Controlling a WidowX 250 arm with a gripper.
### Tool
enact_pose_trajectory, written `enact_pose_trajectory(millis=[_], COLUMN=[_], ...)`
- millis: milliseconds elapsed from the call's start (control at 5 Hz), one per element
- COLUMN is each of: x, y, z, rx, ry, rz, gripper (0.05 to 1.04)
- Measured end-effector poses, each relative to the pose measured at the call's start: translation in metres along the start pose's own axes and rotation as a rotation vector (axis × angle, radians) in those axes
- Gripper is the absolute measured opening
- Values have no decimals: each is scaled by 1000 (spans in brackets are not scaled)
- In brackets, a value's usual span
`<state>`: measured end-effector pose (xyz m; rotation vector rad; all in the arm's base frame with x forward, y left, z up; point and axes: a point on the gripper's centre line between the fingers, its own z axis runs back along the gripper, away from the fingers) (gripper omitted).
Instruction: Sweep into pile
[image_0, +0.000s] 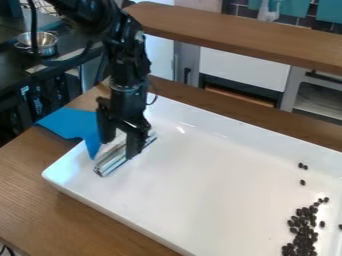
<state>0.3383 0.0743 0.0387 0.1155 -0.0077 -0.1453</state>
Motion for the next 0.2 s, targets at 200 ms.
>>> enact_pose_trajectory(millis=[200], x=[-4], y=[-2], z=[13], rx=[-19], ry=[11], rz=[-13], gripper=[1001])
